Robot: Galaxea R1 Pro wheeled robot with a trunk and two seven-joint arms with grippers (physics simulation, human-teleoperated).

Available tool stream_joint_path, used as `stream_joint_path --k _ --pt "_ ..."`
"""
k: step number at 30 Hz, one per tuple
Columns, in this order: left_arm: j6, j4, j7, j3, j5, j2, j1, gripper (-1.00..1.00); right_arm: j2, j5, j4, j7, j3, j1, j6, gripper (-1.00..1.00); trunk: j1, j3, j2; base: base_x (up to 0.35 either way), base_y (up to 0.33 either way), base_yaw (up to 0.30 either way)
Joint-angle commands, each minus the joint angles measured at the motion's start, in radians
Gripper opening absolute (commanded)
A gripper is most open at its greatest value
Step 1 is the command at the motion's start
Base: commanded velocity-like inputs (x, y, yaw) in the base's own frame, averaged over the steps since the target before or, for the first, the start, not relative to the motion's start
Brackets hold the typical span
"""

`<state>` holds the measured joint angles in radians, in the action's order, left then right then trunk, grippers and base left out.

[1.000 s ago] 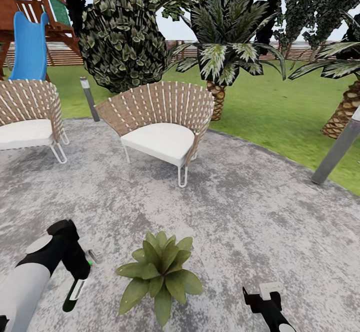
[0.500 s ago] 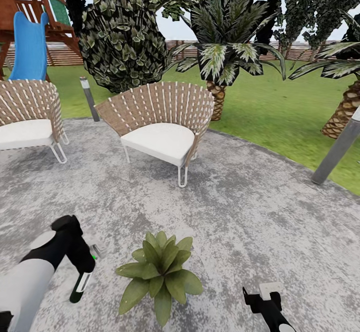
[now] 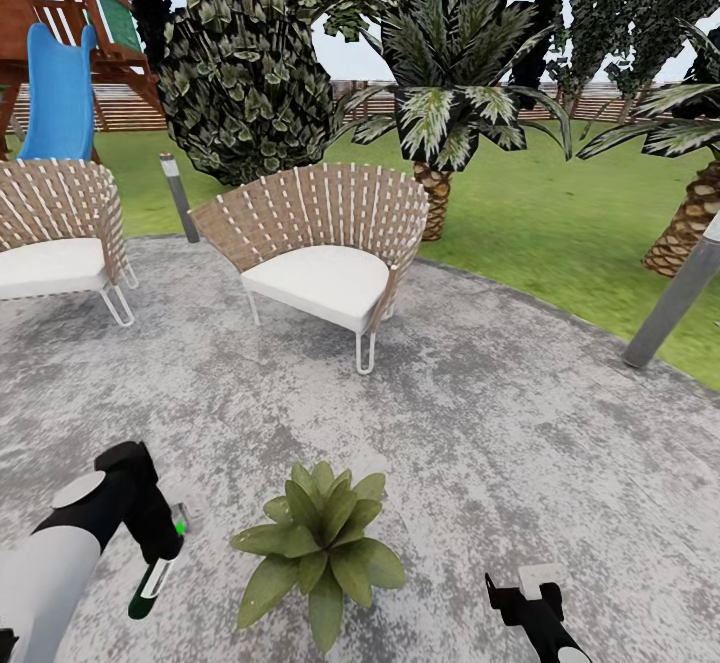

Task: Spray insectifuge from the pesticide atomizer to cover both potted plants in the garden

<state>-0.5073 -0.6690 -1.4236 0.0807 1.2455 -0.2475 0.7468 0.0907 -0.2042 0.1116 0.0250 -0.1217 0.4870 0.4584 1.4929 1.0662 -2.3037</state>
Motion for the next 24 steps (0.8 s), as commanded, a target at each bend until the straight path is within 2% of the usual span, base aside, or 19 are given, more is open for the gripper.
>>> stream_joint_path --k 1,6,12,21,24 --pt "-0.01 0.0 -0.004 0.005 0.006 0.002 0.0 -1.0 0.0 -0.011 -0.001 0.003 -0.007 0.001 0.003 1.0 0.0 0.001 0.0 0.0 0.0 0.0" --pt "-0.019 -0.01 0.003 0.005 0.002 0.011 0.014 -1.0 0.0 -0.011 0.0 0.004 -0.007 0.001 0.003 1.0 0.0 0.001 0.0 0.0 0.04 0.0" --pt "-0.018 -0.009 0.004 0.011 0.002 0.01 0.013 -1.0 0.0 -0.011 0.0 0.004 -0.007 0.001 0.003 1.0 0.0 -0.001 0.0 0.0 0.043 -0.12" --pt "-0.019 -0.009 0.005 0.011 0.002 0.009 0.013 -1.0 -0.002 -0.011 -0.001 0.003 -0.006 0.001 0.003 1.0 0.0 -0.001 0.0 -0.008 0.008 -0.007" --pt "-0.02 -0.009 0.01 0.011 0.003 0.01 0.013 -1.0 -0.002 -0.011 -0.001 0.003 -0.006 0.001 0.003 1.0 0.0 -0.001 0.0 -0.199 0.213 -0.236"
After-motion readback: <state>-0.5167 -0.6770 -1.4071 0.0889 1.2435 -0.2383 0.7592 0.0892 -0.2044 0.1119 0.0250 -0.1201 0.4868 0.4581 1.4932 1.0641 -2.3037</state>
